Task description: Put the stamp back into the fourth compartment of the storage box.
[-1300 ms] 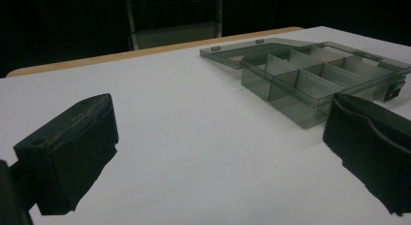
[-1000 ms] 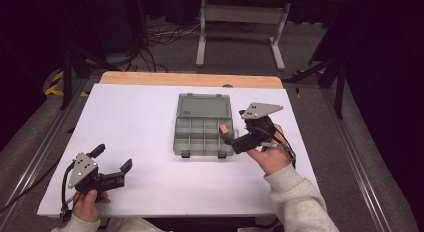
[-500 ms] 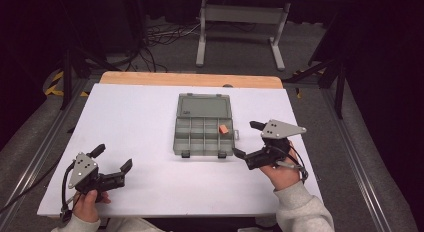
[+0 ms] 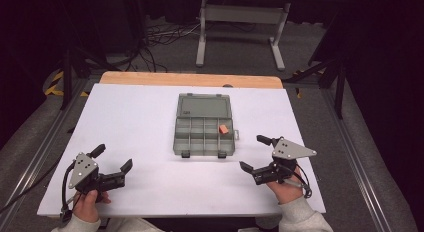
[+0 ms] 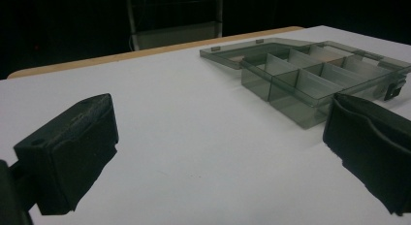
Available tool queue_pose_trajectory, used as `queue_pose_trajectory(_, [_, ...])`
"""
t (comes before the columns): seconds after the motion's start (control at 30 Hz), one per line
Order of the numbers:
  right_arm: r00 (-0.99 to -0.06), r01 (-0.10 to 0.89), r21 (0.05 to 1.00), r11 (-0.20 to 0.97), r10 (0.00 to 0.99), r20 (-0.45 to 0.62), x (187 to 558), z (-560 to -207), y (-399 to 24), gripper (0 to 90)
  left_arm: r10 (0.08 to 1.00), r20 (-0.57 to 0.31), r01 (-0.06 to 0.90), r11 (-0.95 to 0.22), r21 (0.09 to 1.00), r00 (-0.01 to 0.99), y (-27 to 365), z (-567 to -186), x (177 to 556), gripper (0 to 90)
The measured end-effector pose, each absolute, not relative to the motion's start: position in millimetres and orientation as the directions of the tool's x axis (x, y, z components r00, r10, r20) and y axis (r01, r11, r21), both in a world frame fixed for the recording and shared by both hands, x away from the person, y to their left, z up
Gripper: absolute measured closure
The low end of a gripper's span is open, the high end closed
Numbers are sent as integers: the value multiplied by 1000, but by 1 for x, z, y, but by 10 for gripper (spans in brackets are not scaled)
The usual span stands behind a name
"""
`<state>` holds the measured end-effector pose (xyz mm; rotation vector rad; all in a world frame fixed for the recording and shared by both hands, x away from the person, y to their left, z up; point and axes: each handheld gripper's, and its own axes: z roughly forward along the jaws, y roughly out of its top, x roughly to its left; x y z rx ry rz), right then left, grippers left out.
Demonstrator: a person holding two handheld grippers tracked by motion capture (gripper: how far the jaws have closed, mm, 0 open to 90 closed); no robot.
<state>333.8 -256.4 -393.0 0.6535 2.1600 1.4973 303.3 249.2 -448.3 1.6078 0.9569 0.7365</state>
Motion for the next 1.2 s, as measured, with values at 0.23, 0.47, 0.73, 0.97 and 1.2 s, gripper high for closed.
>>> queue_pose_trajectory(0.23, [-793,124,955,270,605,-68,328,-411,-265,5,874,-13,211,-103,972,487,249,-449,303,1])
queue_pose_trajectory(0.47, [-787,145,953,264,614,-50,324,-426,-270,5,874,-13,211,-103,972,486,249,-448,303,2])
queue_pose_trajectory(0.73, [-782,168,951,260,623,-32,319,-440,-272,5,873,-15,210,-100,973,487,249,-449,303,2])
queue_pose_trajectory(0.97, [-768,194,950,243,641,-7,319,-448,-274,5,871,-15,212,-103,972,491,249,-449,304,2])
queue_pose_trajectory(1.2, [-757,201,950,238,653,-3,320,-450,-276,5,871,-11,212,-107,971,491,248,-450,304,1])
